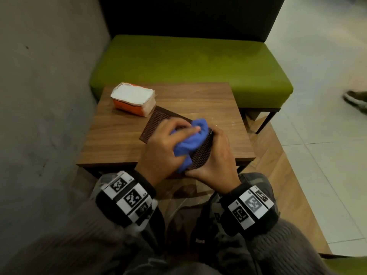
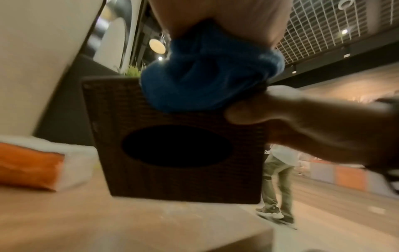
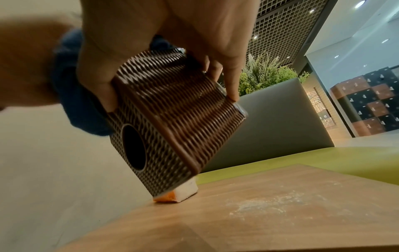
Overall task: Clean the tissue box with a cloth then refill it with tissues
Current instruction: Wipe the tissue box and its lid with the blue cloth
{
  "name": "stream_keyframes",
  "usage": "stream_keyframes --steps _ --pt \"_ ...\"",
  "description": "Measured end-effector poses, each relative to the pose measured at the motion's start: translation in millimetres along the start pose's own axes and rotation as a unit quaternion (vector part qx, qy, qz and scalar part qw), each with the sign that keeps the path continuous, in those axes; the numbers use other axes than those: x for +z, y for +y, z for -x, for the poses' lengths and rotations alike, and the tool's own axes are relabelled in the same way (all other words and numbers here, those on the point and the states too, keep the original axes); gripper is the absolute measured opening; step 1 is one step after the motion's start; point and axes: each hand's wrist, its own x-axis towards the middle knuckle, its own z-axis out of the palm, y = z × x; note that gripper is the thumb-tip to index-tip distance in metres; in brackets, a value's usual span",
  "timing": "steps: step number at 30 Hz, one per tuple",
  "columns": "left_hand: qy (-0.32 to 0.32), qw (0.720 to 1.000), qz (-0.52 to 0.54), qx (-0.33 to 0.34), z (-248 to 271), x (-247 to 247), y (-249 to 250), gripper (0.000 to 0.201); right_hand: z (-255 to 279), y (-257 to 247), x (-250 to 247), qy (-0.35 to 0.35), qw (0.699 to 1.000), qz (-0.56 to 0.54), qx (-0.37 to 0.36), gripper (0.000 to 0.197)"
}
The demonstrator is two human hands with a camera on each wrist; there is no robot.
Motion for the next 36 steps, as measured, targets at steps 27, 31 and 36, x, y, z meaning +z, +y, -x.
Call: stream_keyframes --steps 27,31,36 --pt "-0.022 0.995 -0.019 0.1 23.0 1.9 -2.1 0.045 -1.0 -5.2 3.5 -0.009 0.999 -0.024 0.027 0.099" --pt "0.059 0.998 0.008 -0.026 11.1 -2.5 -19.6 0.039 1.7 -5.1 5.0 -0.026 0.999 -0.007 0.022 0.103" --pt "-0.005 0.996 -0.011 0.091 25.6 5.1 -7.4 0.045 0.6 1.5 -0.7 -0.016 0.999 -0.024 0.039 0.107"
